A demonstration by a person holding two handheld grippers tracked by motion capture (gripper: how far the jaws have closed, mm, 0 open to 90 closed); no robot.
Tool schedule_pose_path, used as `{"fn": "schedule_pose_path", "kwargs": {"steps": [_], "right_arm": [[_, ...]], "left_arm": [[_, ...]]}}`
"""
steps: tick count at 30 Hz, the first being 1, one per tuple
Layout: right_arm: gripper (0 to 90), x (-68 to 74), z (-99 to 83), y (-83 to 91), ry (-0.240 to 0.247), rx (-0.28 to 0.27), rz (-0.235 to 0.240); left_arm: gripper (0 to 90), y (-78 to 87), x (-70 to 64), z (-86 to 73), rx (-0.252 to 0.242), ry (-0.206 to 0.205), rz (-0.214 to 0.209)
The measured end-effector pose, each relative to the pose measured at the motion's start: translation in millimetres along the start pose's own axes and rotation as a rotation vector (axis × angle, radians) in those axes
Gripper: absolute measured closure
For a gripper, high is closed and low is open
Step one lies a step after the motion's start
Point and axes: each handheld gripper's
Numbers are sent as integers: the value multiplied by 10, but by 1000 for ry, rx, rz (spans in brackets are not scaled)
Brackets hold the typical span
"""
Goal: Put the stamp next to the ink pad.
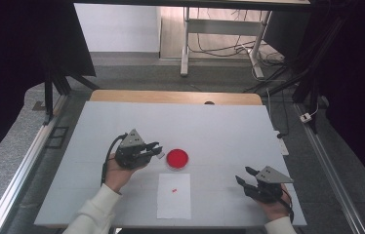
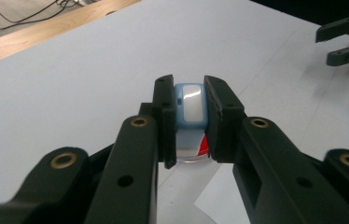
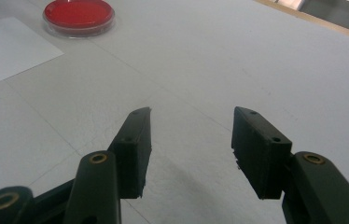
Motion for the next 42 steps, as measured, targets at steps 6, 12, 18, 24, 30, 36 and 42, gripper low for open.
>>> {"fn": "schedule_pose_path", "kwargs": {"steps": [6,12,18,24,30,36,42], "right_arm": [[476,-4,-4,-9,-4,-1,0],[476,0,-6,-20,-3,9,0],[476,-8,-10,-26,0,13,-6],[475,-1,-13,-37,-1,21,-2],[475,-10,-21,-40,2,24,-8],[474,-11,-13,-31,2,19,-9],[474,-14,-15,-30,3,19,-5]], "left_arm": [[749,-99,94,-32,35,4,32],[747,-203,181,-74,72,3,57],[747,-324,250,-123,103,9,68],[747,-464,315,-173,129,21,76],[746,-531,309,-197,159,7,82],[744,-575,285,-218,186,-13,90],[741,-590,277,-227,192,-14,90]]}}
Point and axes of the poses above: each handheld gripper's, and its own axes: y roughly backward along the jaws, z roughly out of its top, x roughly to its left, and after that the axes turned 5 degrees about -x, right-handed
